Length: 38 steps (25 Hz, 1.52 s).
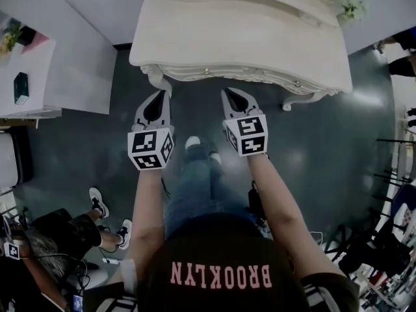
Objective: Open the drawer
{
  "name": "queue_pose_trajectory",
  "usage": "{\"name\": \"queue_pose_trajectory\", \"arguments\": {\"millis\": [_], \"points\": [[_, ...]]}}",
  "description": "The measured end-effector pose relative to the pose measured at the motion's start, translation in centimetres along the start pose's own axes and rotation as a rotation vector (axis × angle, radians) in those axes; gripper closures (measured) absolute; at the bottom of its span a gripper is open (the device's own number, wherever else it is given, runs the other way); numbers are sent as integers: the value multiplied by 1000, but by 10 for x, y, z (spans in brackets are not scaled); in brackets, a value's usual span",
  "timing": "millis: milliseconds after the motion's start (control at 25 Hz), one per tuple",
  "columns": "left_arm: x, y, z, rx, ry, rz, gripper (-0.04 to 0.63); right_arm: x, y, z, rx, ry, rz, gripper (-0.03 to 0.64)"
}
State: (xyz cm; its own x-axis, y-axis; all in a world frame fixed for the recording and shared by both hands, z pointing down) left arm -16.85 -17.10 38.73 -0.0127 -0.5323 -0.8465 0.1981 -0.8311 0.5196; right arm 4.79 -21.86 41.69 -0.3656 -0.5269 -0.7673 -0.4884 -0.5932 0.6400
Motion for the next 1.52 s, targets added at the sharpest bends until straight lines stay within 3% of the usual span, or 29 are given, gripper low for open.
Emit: {"name": "queue_pose_trajectory", "arguments": {"millis": [240, 360, 1120, 1400, 1520], "points": [[-4, 31, 20, -28, -4, 52, 589, -4, 45, -3, 12, 37, 65, 618], [-8, 46, 30, -41, -6, 81, 589, -6, 67, -4, 20, 63, 89, 570], [-21, 112, 72, -73, -23, 189, 589, -29, 198, -25, -34, 257, 357, 471], [-21, 121, 82, -90, -18, 206, 589, -36, 225, -24, -73, 266, 437, 463], [-22, 124, 86, -100, -17, 215, 589, -36, 228, -25, -87, 253, 444, 503]]}}
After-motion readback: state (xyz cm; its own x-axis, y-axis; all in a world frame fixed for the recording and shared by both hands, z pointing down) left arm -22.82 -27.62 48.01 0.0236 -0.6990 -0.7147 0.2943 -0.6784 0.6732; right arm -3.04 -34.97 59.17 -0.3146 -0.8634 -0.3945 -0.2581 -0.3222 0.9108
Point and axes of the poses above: the fingertips, and each gripper's own axes: y forward along the fingers, z to its left, x out of its top, the point moved 8 cm from there along -y, backward along the fingers, and after that the axes turned 12 degrees about z, right-handed, at the moved point
